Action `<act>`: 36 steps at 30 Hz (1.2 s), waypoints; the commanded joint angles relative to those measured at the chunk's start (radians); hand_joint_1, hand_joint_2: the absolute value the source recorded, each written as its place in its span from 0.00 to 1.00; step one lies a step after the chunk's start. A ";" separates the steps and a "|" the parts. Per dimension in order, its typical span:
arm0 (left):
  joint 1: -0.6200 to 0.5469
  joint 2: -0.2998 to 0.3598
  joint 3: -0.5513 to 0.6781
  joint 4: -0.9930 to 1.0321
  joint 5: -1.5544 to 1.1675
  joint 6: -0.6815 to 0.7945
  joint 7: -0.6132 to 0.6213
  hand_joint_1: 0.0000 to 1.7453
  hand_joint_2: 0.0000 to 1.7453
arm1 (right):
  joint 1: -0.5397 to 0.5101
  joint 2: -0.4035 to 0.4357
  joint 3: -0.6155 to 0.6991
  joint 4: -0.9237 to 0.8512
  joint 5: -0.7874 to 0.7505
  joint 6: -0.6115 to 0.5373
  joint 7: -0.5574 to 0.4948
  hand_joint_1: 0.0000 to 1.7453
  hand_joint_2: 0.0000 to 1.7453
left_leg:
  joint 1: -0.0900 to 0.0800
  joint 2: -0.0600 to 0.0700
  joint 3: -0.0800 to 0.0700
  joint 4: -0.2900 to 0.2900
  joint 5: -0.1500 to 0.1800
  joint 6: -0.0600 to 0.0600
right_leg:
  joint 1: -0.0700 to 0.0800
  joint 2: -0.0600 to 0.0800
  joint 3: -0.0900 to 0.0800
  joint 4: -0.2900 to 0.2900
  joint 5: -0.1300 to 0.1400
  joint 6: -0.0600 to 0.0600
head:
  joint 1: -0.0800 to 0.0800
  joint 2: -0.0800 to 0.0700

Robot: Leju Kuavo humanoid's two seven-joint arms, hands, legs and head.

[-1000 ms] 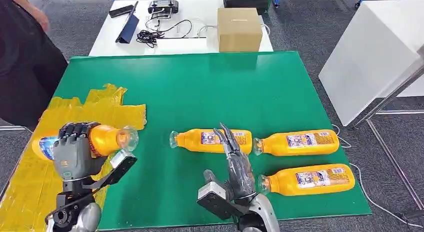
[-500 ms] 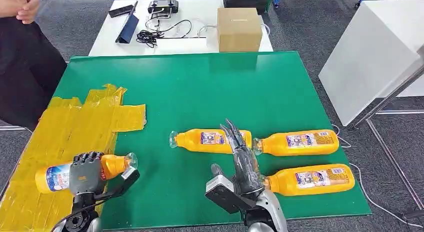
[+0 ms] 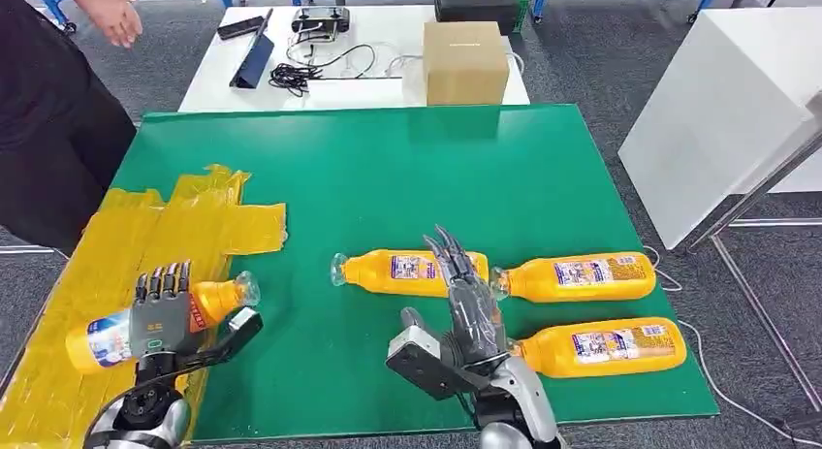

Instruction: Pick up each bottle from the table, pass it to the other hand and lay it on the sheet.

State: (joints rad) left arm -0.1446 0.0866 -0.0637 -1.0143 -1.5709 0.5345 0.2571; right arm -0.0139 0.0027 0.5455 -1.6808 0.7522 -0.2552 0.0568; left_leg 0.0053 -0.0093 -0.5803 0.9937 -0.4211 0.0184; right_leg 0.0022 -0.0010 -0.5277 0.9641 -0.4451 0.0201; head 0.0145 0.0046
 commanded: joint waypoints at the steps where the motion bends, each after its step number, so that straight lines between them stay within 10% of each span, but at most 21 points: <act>1: 0.002 -0.014 -0.033 0.078 0.000 -0.019 -0.016 0.00 0.00 | -0.073 -0.016 -0.027 0.085 0.036 0.014 0.039 0.00 0.00 | 0.000 0.002 0.002 -0.002 0.000 0.000 | 0.000 0.001 0.001 -0.002 0.001 0.001 | 0.000 0.000; 28: 0.084 -0.079 0.052 -0.206 0.391 -0.040 -0.314 0.00 0.00 | -0.043 -0.040 -0.050 0.075 0.143 0.063 0.069 0.00 0.00 | 0.000 0.001 -0.007 0.000 0.000 0.001 | -0.001 0.000 -0.007 -0.002 0.000 0.001 | 0.000 0.000; 29: 0.068 -0.091 0.066 -0.199 0.471 -0.060 -0.340 0.00 0.00 | -0.051 -0.048 -0.046 0.088 0.187 0.076 0.100 0.00 1.00 | -0.001 0.001 -0.009 0.000 0.000 0.001 | -0.001 0.000 -0.009 -0.001 0.000 0.001 | 0.000 0.000; 36: 0.037 -0.165 0.136 -0.303 0.790 -0.148 -0.427 0.00 0.00 | -0.057 -0.070 -0.057 0.128 0.282 0.105 0.153 0.00 1.00 | -0.001 -0.001 -0.011 0.001 0.000 0.001 | -0.002 -0.001 -0.010 -0.001 0.000 0.001 | 0.000 0.000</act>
State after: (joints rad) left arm -0.0539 0.0114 -0.0172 -1.2600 -0.9967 0.4387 -0.1141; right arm -0.0314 -0.0271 0.4948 -1.6468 0.9732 -0.1778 0.1743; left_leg 0.0044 -0.0094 -0.5914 0.9944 -0.4206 0.0196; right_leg 0.0000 -0.0013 -0.5388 0.9642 -0.4450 0.0209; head 0.0149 0.0046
